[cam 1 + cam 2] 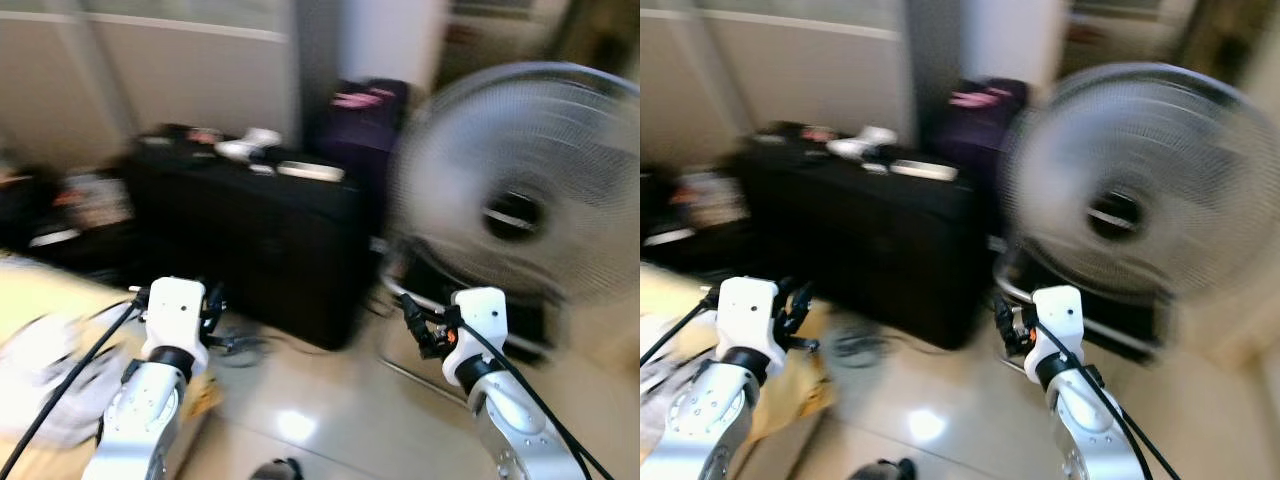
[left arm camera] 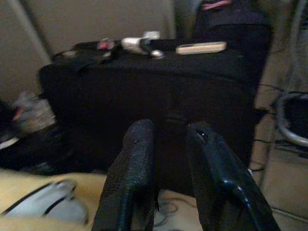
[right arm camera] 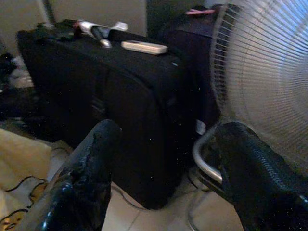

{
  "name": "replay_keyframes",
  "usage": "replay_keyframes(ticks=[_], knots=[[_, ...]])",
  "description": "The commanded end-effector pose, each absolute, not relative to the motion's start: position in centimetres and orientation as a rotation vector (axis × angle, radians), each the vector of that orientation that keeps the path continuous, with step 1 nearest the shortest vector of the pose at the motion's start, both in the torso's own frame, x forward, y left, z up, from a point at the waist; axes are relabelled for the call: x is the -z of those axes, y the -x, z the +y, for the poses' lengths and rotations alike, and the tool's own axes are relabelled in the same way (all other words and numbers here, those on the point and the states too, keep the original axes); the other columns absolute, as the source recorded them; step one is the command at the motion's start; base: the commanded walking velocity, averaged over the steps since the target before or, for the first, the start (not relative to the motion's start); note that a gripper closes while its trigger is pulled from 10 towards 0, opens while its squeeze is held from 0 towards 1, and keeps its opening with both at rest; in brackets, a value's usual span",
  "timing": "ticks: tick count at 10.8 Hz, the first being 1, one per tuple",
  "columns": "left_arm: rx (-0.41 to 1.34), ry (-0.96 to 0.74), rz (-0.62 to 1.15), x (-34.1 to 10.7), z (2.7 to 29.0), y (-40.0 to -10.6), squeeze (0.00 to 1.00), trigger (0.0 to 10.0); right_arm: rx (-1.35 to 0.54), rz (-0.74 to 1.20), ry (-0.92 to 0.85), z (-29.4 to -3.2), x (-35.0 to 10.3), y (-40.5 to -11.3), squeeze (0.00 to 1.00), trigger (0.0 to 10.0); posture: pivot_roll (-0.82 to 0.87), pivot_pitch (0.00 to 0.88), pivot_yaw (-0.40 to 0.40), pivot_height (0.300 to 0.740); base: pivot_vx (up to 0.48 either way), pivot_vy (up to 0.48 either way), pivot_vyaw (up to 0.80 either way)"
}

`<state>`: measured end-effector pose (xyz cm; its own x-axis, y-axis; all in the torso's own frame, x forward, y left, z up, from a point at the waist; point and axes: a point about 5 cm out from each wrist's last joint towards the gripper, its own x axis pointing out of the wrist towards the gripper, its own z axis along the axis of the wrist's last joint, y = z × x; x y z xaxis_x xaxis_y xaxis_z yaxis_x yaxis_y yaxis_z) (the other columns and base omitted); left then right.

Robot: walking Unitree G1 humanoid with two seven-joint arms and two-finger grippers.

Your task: Clean up the room

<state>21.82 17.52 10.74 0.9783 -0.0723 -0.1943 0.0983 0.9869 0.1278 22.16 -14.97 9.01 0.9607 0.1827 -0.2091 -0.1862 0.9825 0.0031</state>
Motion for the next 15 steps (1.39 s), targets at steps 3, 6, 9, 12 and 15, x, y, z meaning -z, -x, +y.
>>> replay_keyframes(ticks=[3,6,9,12,15], knots=[[0.074,-0.150,0.189,-11.4,17.8,-22.0,0.00,10.0,-0.146,0.238,-0.045,-15.6,-8.9,-22.9,0.00,10.0,-0.03,0.000,0.035,0.740,0.000,0.000,0.80],[0.070,-0.172,0.174,-12.0,18.0,-22.1,0.00,10.0,-0.166,0.265,-0.076,-15.1,-8.4,-22.4,0.00,10.0,-0.02,0.000,0.027,0.740,0.000,0.000,0.80],[0.094,-0.162,0.174,-12.3,17.7,-21.7,0.00,10.0,-0.173,0.287,-0.101,-14.8,-8.0,-22.0,0.00,10.0,0.00,0.000,0.015,0.740,0.000,0.000,0.80],[0.066,-0.183,0.155,-12.5,18.1,-21.6,0.00,10.0,-0.164,0.292,-0.107,-15.0,-7.8,-21.9,0.00,10.0,-0.01,0.000,0.019,0.740,0.000,0.000,0.80],[0.068,-0.176,0.150,-12.6,18.1,-21.8,0.00,10.0,-0.165,0.287,-0.111,-14.9,-7.8,-22.0,0.00,10.0,0.00,0.000,0.016,0.740,0.000,0.000,0.80]])
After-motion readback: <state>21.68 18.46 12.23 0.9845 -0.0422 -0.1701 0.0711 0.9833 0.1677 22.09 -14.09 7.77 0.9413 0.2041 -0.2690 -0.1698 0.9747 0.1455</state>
